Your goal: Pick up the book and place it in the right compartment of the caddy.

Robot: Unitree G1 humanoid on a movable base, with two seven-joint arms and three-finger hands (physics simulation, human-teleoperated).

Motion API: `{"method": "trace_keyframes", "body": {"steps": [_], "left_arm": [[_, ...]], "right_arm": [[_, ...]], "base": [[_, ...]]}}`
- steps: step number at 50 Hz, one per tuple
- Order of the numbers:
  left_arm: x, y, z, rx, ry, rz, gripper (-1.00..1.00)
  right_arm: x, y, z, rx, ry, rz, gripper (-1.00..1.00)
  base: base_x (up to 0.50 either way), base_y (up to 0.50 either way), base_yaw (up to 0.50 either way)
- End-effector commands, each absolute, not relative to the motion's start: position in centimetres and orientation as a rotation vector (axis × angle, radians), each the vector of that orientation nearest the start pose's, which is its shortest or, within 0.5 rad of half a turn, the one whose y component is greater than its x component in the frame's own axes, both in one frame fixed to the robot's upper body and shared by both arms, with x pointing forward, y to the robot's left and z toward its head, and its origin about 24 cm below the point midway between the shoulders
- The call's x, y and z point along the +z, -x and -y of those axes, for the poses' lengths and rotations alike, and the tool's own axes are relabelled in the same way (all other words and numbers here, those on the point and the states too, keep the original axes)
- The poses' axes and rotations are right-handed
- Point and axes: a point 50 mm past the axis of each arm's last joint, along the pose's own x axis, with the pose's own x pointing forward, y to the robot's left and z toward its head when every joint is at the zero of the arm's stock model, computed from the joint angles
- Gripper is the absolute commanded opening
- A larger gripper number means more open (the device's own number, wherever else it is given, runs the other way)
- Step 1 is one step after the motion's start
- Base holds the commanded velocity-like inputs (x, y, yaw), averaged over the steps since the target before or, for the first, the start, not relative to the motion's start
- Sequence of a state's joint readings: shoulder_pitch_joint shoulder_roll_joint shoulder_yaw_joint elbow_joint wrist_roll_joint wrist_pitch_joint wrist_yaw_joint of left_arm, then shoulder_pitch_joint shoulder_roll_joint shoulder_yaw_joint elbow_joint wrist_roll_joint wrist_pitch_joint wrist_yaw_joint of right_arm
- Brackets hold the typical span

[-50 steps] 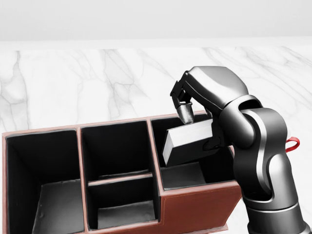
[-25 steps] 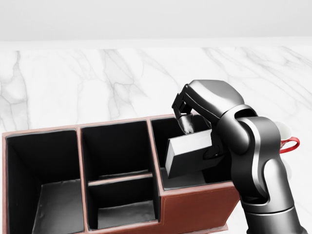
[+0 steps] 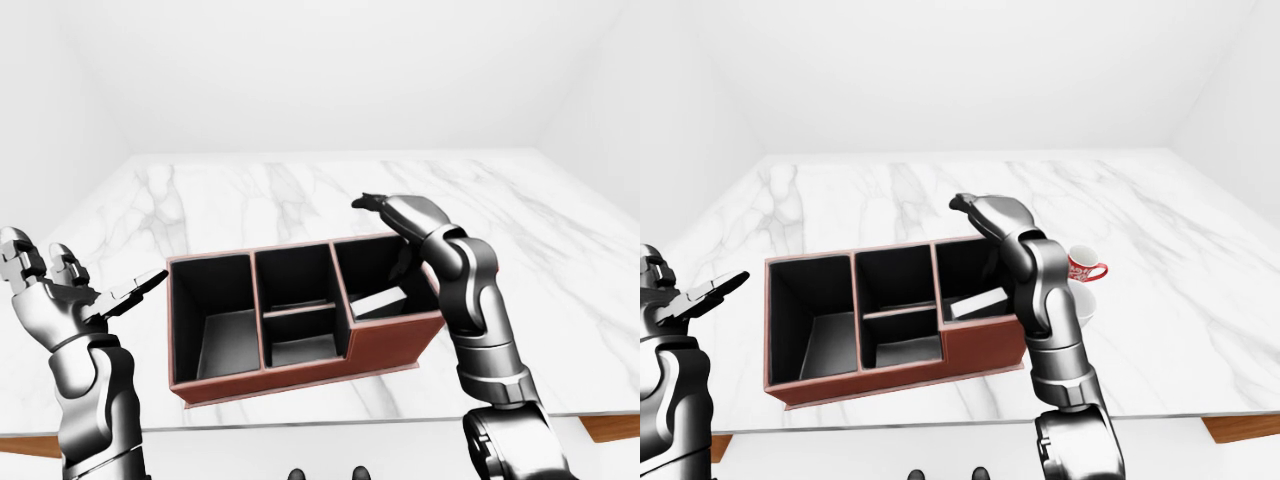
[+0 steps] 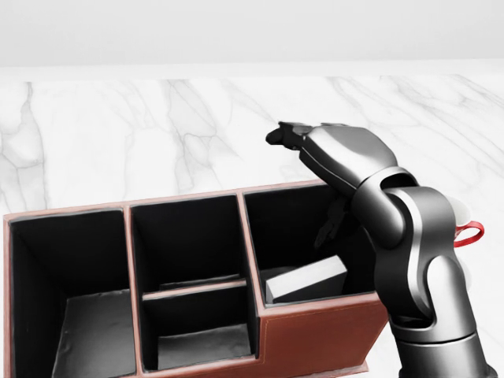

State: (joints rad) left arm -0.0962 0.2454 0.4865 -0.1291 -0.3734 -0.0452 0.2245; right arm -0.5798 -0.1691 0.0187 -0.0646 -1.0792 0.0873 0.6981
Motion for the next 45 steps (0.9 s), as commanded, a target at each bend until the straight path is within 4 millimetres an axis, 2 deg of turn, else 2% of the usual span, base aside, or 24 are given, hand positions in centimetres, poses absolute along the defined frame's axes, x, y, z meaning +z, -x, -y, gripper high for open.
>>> {"method": "trace_keyframes", "body": {"steps": [1, 11, 15, 21, 23, 27, 31, 32, 33, 36, 37, 41, 45], "left_arm": [[13.0, -23.3, -30.4, 0.619, 0.154, 0.391, 1.0], [12.9, -23.3, -30.4, 0.618, 0.153, 0.391, 1.0], [12.9, -23.4, -30.4, 0.619, 0.153, 0.391, 1.0], [12.8, -23.4, -30.4, 0.619, 0.153, 0.39, 1.0], [12.8, -23.3, -30.4, 0.619, 0.152, 0.39, 1.0], [12.9, -23.3, -30.4, 0.619, 0.152, 0.391, 1.0], [12.8, -23.4, -30.4, 0.619, 0.152, 0.391, 1.0], [12.9, -23.3, -30.4, 0.619, 0.152, 0.391, 1.0], [12.9, -23.3, -30.4, 0.619, 0.152, 0.391, 1.0], [12.8, -23.4, -30.4, 0.619, 0.152, 0.39, 1.0], [12.8, -23.4, -30.5, 0.619, 0.153, 0.39, 1.0], [12.8, -23.4, -30.5, 0.619, 0.152, 0.391, 1.0], [12.7, -23.4, -30.5, 0.618, 0.152, 0.39, 1.0]], "right_arm": [[19.0, -32.6, 12.5, 0.31, 1.32, 0.145, 1.0], [19.4, -32.5, 12.7, 0.297, 1.323, 0.153, 1.0], [20.2, -32.4, 12.7, 0.278, 1.322, 0.181, 1.0], [24.7, -31.9, 12.8, 0.166, 1.356, 0.324, 1.0], [26.6, -31.3, 12.8, 0.117, 1.365, 0.391, 1.0], [28.7, -30.6, 12.8, 0.063, 1.375, 0.466, 1.0], [32.1, -29.3, 12.8, -0.014, 1.375, 0.589, 1.0], [33.7, -28.5, 12.8, -0.06, 1.377, 0.649, 1.0], [33.8, -28.4, 12.8, -0.058, 1.381, 0.655, 1.0], [36.4, -26.7, 12.7, -0.141, 1.395, 0.76, 1.0], [37.8, -25.7, 12.8, -0.192, 1.398, 0.815, 1.0], [40.5, -22.6, 12.5, -0.304, 1.432, 0.964, 1.0], [41.8, -21.0, 12.2, -0.355, 1.476, 1.038, 1.0]], "base": [[0.0, 0.0, 0.0], [0.0, 0.0, 0.0], [0.0, 0.0, 0.0], [0.0, 0.0, 0.0], [0.0, 0.0, 0.0], [0.0, 0.0, 0.0], [0.0, 0.0, 0.0], [0.0, 0.0, 0.0], [0.0, 0.0, 0.0], [0.0, 0.0, 0.0], [0.0, 0.0, 0.0], [0.0, 0.0, 0.0], [0.0, 0.0, 0.0]]}}
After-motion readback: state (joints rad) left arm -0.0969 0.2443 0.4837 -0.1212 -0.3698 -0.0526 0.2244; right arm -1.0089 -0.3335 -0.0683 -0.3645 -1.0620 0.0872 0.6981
